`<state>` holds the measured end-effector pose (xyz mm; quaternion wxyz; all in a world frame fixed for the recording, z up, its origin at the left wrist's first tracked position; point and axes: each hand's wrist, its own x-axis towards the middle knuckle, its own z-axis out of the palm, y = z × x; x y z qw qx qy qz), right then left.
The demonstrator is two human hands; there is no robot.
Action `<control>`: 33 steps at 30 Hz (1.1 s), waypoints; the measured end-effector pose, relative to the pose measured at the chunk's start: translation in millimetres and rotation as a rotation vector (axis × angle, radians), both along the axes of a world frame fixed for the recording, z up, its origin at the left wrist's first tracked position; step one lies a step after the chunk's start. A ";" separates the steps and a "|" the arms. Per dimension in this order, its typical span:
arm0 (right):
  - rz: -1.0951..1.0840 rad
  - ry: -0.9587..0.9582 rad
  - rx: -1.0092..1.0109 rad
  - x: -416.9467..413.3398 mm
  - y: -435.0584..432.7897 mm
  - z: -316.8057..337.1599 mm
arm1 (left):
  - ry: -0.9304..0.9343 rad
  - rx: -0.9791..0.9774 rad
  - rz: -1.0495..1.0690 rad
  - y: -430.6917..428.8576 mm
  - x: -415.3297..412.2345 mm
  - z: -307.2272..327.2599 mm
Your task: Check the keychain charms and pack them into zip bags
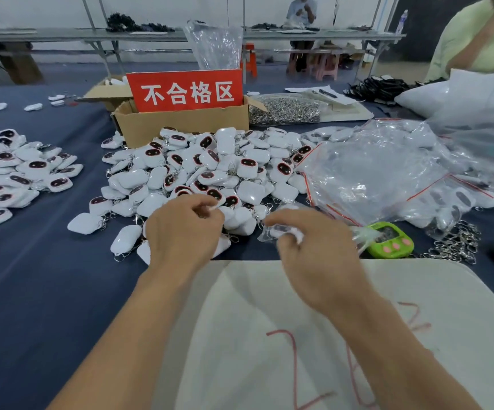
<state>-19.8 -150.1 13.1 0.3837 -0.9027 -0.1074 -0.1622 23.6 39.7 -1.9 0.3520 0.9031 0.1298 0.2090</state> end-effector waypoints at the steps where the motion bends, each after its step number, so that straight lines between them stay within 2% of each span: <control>1: 0.046 0.049 -0.096 0.2 5.1 -4.9 | -0.017 -0.006 -0.077 -2.3 -0.6 -0.7; 4: 0.069 0.106 -0.354 4.3 9.3 -14.2 | -0.019 0.114 -0.268 -7.6 -0.9 -5.2; 7: 0.006 0.186 -0.436 9.7 4.3 -17.9 | -0.018 0.168 -0.284 -5.0 1.0 -14.1; 10: -0.018 0.165 -0.470 10.6 4.6 -20.4 | -0.061 0.129 -0.250 -5.2 -0.6 -17.9; 13: -0.006 -0.003 -0.227 5.6 9.7 -13.7 | -0.089 0.010 -0.155 -6.5 -2.4 -12.0; 16: 0.010 -0.041 0.054 -2.4 17.8 -8.4 | -0.149 -0.251 -0.166 -6.5 -7.4 -1.8; 19: 0.072 0.064 0.208 -7.6 28.0 -9.6 | -0.179 -0.494 -0.325 -5.9 -17.1 5.5; 23: 0.112 0.134 0.207 -7.6 28.3 -13.9 | -0.125 -0.501 -0.510 -0.7 -27.8 2.7; 26: 0.113 0.174 0.260 -6.9 26.7 -14.5 | -0.036 -0.618 -0.695 3.4 -32.3 1.6; 28: 0.135 0.251 0.404 -6.9 28.0 -13.0 | -0.014 -0.714 -0.728 4.3 -30.9 2.5; 31: 0.196 0.382 0.728 -6.2 29.8 -9.8 | -0.017 -0.882 -0.673 4.7 -30.0 4.5; 33: 0.229 0.453 0.828 -5.1 29.6 -9.2 | 0.001 -0.890 -0.674 3.0 -30.1 5.7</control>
